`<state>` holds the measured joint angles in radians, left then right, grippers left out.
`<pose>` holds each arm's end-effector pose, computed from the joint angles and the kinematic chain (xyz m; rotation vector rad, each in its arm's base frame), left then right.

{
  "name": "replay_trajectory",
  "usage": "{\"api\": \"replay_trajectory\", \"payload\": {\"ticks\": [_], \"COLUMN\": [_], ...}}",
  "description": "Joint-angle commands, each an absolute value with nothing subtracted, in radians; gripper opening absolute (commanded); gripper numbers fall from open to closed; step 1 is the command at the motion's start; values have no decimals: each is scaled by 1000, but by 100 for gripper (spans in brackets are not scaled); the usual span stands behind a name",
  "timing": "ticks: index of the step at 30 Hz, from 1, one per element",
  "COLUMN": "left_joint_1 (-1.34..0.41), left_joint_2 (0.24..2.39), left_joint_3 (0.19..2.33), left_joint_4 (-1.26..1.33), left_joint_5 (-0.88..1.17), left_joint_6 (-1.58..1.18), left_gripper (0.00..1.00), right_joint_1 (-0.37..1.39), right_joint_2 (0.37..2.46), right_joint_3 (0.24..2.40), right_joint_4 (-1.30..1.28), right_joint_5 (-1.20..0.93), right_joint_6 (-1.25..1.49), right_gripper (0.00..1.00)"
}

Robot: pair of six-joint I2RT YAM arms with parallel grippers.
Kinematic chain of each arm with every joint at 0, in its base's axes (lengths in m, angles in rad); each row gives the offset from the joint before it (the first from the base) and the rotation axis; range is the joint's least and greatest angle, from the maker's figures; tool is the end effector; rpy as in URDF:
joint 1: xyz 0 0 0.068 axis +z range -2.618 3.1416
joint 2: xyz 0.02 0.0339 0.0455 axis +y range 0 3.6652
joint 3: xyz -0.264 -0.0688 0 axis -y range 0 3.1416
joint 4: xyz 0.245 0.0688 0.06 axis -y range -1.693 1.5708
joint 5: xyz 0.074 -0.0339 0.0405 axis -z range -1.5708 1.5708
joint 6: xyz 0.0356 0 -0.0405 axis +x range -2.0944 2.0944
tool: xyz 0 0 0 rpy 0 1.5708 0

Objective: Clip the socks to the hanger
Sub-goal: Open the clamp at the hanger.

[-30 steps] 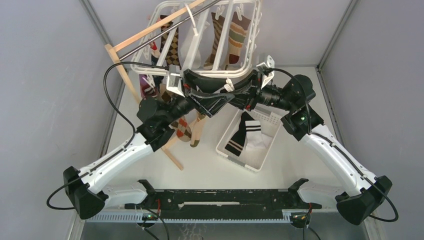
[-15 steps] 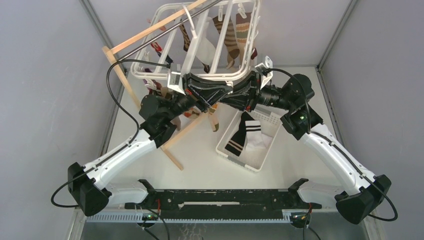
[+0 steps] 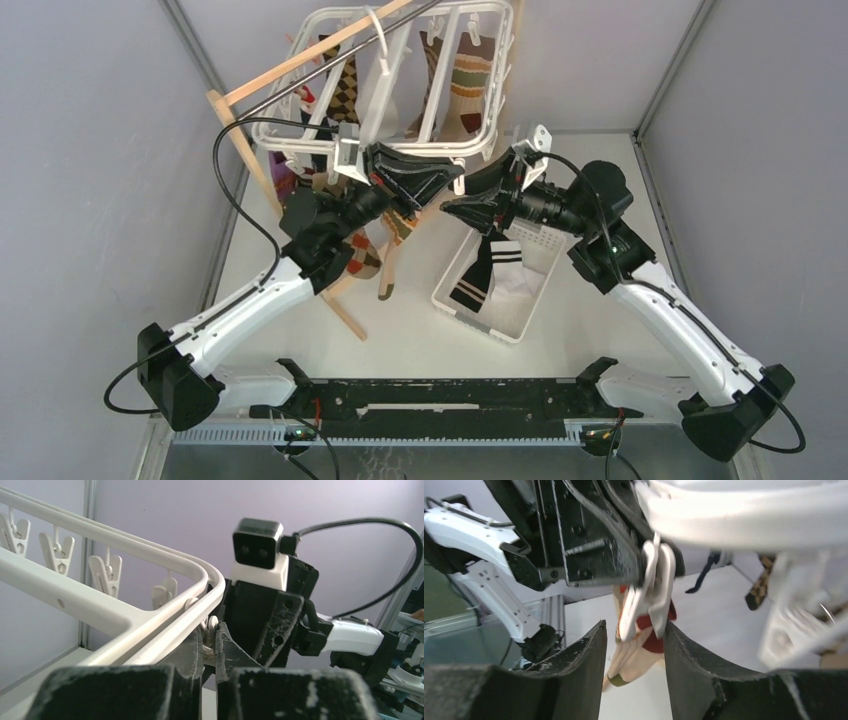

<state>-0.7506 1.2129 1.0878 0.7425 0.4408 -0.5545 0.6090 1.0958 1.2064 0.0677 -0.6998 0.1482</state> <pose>0.1832 -0.1916 0.4512 0.5435 0.9777 -1.3893 0.1803 0.1537 0.4529 -0.9169 1.2264 1.0964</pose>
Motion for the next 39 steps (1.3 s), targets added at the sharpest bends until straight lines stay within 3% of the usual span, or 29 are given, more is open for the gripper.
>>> {"api": "replay_trajectory", "payload": {"ticks": [1,11,19,34,39], "left_joint_1": [-747,-748,-747,-748,-747], "left_joint_2": [1213,1246,1226,1214,1204], "left_joint_3": [1057,1065,1050,1026,1021], "left_joint_4": [785,781,776,778,778], "left_joint_5": [393,341,334,323,319], "left_joint_6": [-594,-608,-596,-598,-595], "left_gripper": [0,0,0,0,0], "right_joint_1": [645,986,1063,1044,1045], "right_joint_2": [996,990,1130,1123,1121], "right_joint_3": [1154,1144,1222,1223,1213], "right_joint_4": [40,64,138,287,299], "right_joint_5": [-513,146,465,533,564], "right_joint_6": [55,-219,-319,-280,-276], "right_gripper": [53,60,60,55,29]}}
